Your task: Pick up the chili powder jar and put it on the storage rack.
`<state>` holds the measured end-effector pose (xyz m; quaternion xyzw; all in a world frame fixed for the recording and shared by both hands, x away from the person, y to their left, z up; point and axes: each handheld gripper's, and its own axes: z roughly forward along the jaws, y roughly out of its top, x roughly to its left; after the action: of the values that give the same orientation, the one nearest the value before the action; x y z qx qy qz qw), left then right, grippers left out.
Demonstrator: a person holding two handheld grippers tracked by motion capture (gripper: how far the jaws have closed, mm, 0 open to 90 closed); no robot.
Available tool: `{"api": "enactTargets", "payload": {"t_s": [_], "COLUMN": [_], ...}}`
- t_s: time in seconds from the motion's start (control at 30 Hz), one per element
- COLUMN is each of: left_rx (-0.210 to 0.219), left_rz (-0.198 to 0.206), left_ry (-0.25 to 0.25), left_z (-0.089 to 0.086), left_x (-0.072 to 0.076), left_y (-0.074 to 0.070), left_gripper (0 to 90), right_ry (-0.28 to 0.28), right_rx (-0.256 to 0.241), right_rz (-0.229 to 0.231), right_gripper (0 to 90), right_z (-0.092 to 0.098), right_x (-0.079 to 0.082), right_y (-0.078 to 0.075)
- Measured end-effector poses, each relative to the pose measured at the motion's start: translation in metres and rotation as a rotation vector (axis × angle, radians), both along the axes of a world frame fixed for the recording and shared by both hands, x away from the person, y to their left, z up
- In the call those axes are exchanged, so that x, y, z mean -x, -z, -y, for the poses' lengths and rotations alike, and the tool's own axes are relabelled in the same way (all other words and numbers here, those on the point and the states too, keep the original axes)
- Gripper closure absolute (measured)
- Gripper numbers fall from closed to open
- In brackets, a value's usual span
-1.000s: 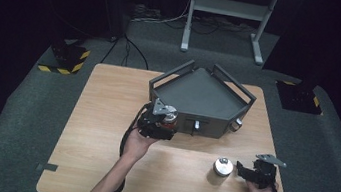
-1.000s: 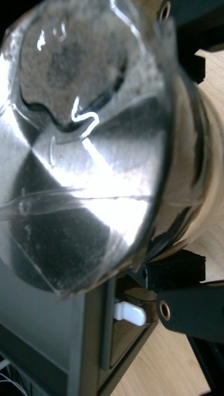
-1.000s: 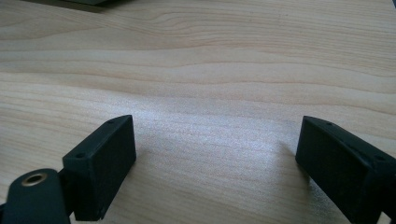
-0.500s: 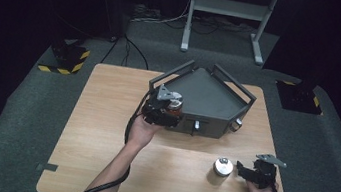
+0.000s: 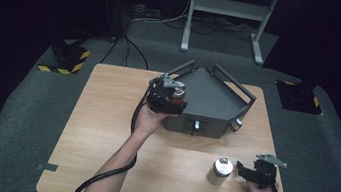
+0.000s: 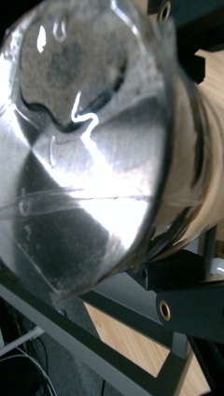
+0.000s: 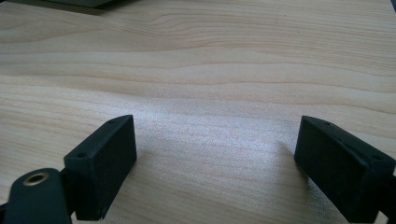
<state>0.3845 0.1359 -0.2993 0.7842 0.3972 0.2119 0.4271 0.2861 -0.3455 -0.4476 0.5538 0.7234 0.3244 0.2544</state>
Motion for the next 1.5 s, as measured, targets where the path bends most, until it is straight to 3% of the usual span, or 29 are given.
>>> {"api": "enactTargets", "payload": {"t_s": [0.33,0.37,0.53,0.73,1.07,1.5], "left_rx": [-0.001,0.015,-0.018,-0.023,-0.018,-0.013], "left_rz": [0.011,0.023,0.001,-0.005,-0.014,0.010], "left_ry": [-0.070,-0.084,-0.081,-0.081,-0.082,-0.080], "left_z": [0.013,0.016,0.023,0.029,0.031,0.030], "left_x": [-0.018,-0.018,-0.029,-0.038,-0.041,-0.037], "left_y": [0.008,0.012,0.011,0.017,0.021,0.026], "left_gripper": [30.2,30.2,30.2,30.2,30.2,30.0], "right_ry": [0.000,0.000,-0.002,-0.001,0.000,0.001], "right_rx": [-0.002,-0.002,-0.002,-0.005,-0.007,-0.002], "right_rz": [0.000,0.000,0.002,-0.001,0.000,0.000], "right_gripper": [13.1,13.0,13.0,13.0,12.9,12.9], "right_z": [0.000,0.000,0.001,0.001,0.001,0.000], "right_x": [0.000,0.000,0.000,0.000,0.000,0.000], "right_y": [0.000,0.000,0.000,0.000,0.000,0.000]}}
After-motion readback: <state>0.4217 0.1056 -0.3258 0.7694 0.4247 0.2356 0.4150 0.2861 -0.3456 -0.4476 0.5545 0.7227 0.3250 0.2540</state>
